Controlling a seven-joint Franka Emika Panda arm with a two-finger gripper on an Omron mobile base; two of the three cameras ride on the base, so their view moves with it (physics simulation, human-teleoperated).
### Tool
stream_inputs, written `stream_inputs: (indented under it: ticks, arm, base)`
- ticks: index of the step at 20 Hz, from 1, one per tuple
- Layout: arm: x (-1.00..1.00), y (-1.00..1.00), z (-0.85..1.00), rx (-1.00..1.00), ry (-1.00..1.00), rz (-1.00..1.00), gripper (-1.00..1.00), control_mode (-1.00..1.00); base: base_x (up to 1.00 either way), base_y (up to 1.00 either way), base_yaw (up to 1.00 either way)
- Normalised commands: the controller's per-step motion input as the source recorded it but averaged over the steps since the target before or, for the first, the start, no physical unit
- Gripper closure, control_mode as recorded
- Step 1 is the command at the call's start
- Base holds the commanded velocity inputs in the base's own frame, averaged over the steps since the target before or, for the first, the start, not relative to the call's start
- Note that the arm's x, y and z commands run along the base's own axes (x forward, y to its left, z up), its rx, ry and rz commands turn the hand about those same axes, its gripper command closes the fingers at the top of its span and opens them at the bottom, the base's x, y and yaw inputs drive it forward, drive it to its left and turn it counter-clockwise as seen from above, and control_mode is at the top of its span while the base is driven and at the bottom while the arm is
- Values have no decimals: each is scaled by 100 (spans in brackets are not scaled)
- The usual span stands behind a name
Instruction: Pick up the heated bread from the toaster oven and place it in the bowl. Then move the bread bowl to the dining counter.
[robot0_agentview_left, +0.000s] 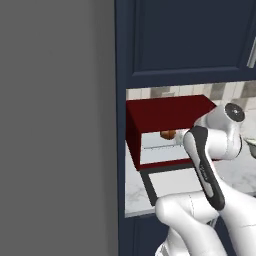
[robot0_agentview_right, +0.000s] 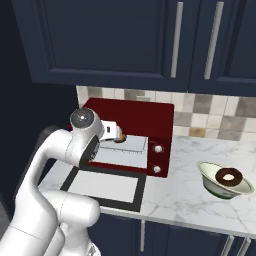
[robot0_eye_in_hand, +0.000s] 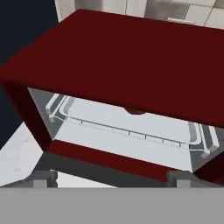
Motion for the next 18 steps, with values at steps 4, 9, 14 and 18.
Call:
stream_inputs:
  ticks: [4, 9, 14, 18]
  arm:
    - [0, -5, -40, 2, -7, -1, -100, -100]
    - [8, -3, -7, 9, 0, -4, -100, -100]
    - [19, -14, -10, 9, 0, -2, -100, -100]
    - [29, -19, -14, 13, 0, -1, -100, -100]
  base:
    - [0, 0, 0]
    - [0, 0, 0]
    - [0, 0, 0]
    - [0, 0, 0]
